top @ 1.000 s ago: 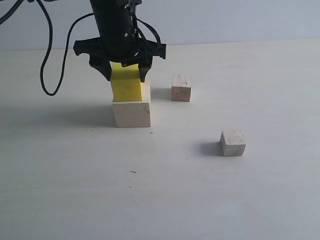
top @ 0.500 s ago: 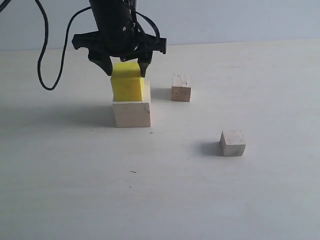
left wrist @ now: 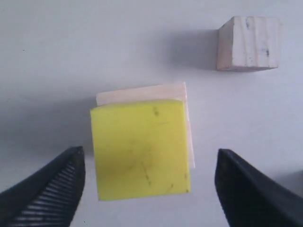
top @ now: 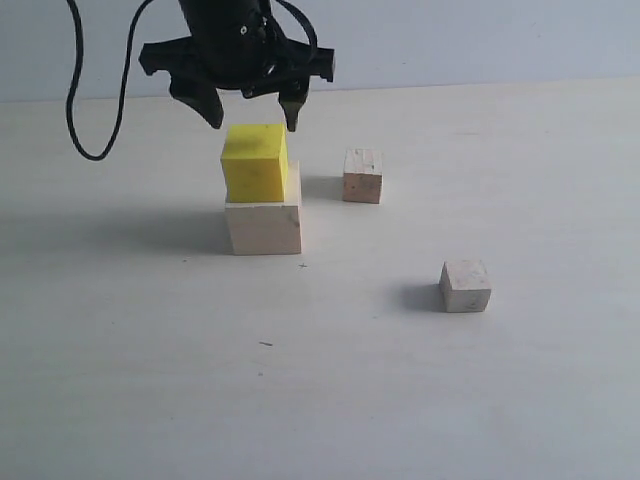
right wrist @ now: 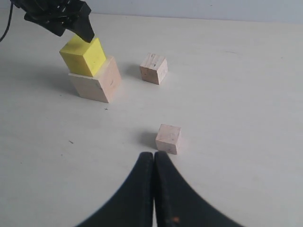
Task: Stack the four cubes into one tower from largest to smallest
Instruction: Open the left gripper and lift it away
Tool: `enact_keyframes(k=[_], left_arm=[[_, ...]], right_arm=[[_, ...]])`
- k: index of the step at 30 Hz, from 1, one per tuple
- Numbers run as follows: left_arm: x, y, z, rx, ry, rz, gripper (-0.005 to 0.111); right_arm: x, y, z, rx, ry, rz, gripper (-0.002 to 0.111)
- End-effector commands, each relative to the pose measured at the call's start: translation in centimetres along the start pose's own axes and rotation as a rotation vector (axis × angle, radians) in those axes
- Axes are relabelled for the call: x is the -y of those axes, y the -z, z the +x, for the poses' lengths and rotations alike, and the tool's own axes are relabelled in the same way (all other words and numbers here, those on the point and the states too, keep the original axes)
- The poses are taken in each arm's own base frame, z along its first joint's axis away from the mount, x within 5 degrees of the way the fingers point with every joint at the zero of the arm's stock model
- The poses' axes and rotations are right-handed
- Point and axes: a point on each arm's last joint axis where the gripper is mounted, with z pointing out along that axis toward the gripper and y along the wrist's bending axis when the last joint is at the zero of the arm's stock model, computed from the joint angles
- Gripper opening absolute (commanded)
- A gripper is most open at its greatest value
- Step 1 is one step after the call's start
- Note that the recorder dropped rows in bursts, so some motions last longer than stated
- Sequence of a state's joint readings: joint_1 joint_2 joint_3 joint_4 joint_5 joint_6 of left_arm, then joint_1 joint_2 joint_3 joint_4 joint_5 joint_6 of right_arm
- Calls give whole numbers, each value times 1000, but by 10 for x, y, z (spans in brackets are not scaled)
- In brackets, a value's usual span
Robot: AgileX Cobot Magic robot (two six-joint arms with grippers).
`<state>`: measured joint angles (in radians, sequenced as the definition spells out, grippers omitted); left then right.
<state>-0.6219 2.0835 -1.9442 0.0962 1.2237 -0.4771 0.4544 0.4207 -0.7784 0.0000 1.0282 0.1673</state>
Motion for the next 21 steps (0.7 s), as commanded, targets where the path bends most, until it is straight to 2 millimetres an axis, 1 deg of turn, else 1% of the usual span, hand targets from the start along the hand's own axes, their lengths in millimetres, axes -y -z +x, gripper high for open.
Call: enact_keyframes(k=[1,3,6,11,14,17,21], left_arm=[[-1,39,0,81,-8,41,56],[-3,55,1,112,-55,52,35],[-7,81,4,165,-100,70,-1],[-17,126,12,262,-140,89,1],[-27,153,18,334,-162,66,1],[-38,177,31,382,-156,57,1],[-50,200,53,473,-143,99,1]], right_arm=[[0,0,1,4,20,0,0],[0,0,1,6,31,0,0],[0,-1,-1,27,33,-3,0],[-2,-10,-12,68,35,-9,0],[-3,-21,-23,100,49,1,0],[-3,-39,-31,74,73,14,0],[-4,-74,-35,-57,101,26,0]])
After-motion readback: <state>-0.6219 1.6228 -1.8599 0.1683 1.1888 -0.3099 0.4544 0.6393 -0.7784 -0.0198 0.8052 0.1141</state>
